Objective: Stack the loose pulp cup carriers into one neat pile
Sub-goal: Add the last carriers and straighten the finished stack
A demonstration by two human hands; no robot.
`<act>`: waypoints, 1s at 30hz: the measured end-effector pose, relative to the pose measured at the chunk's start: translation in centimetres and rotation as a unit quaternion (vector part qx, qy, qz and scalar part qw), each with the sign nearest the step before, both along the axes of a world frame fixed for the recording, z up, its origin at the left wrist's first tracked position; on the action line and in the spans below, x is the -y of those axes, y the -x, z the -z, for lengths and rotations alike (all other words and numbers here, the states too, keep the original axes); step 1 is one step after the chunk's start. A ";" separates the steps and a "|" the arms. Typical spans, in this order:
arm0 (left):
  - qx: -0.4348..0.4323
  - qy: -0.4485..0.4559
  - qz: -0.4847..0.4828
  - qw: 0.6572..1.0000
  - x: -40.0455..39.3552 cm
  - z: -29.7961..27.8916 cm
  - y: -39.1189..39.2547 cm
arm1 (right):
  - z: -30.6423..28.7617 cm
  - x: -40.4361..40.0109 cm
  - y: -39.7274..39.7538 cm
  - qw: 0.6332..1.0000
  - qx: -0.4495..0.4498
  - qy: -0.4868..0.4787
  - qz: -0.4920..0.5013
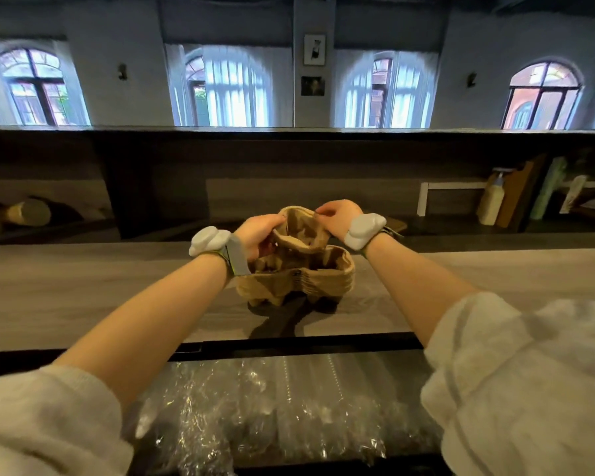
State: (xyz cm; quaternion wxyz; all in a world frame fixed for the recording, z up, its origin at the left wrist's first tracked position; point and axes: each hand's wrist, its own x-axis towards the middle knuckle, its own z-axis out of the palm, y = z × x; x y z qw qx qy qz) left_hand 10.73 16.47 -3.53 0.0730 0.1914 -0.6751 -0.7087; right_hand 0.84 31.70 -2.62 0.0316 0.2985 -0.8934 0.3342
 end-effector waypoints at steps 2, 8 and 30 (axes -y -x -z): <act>0.005 -0.023 -0.008 1.000 -0.1 0.7 -0.6 | 0.3 0.4 -0.6 0.999 -0.039 -0.029 0.003; -0.009 -0.088 -0.028 0.996 1.2 1.1 -0.7 | 0.3 1.3 -1.1 0.995 -0.089 -0.030 0.035; -0.023 -0.131 0.049 0.990 2.8 0.7 -0.6 | 0.5 0.6 1.0 0.995 -0.069 -0.053 -0.046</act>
